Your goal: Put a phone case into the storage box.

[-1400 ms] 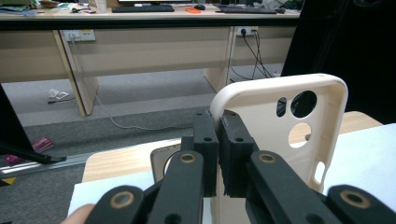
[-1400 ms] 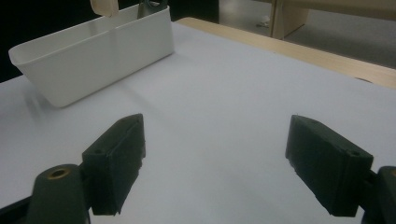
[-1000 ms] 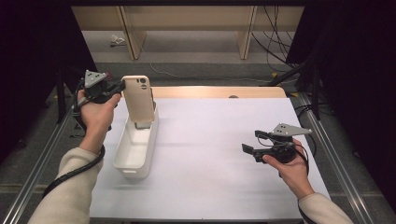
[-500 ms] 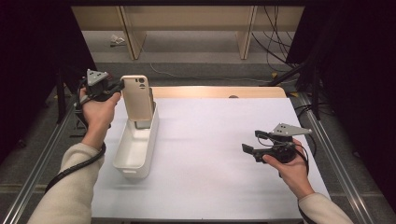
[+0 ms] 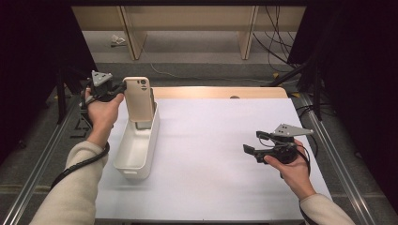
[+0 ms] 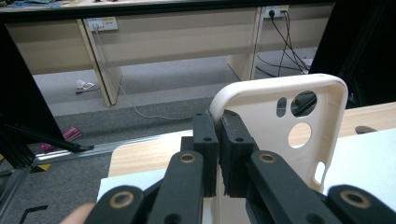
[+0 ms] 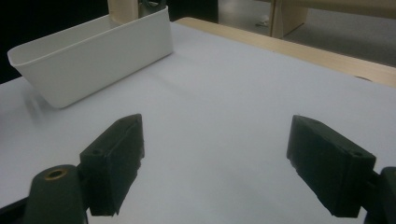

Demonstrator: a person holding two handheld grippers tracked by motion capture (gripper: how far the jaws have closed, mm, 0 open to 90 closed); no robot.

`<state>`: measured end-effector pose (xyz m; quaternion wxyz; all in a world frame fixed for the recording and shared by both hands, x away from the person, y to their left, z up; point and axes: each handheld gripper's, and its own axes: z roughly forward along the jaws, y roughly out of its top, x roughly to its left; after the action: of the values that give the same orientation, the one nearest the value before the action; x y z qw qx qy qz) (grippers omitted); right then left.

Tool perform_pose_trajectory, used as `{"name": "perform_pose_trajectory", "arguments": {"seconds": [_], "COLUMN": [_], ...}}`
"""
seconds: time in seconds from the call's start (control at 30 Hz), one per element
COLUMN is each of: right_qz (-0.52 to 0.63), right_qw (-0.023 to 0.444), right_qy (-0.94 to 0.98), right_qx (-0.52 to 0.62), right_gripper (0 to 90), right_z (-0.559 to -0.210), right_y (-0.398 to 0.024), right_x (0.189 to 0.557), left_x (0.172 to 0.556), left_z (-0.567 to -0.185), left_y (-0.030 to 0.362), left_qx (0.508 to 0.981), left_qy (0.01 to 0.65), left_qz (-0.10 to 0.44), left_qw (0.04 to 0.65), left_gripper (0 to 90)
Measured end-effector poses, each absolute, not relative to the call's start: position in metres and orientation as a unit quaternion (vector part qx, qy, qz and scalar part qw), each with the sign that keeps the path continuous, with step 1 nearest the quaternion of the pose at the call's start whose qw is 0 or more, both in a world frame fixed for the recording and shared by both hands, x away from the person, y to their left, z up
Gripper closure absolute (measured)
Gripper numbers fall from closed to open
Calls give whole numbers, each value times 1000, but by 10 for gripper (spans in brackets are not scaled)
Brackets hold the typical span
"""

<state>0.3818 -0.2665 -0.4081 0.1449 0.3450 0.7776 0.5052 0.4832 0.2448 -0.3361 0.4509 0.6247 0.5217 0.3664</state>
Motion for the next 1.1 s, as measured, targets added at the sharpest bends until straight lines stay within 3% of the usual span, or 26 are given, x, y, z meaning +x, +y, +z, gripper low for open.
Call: {"name": "perform_pose_trajectory", "arguments": {"seconds": [1.1], "right_qz": [503], "right_qw": [144], "right_qy": [780], "right_qx": [345], "right_gripper": [198], "right_z": [-409], "right_y": [-266], "right_x": [383], "left_x": [503], "left_z": [-379], "left_y": [242], "left_qx": [634], "left_qy": [552], "left_qz": [350], "left_qw": [413], "left_gripper": [853]}}
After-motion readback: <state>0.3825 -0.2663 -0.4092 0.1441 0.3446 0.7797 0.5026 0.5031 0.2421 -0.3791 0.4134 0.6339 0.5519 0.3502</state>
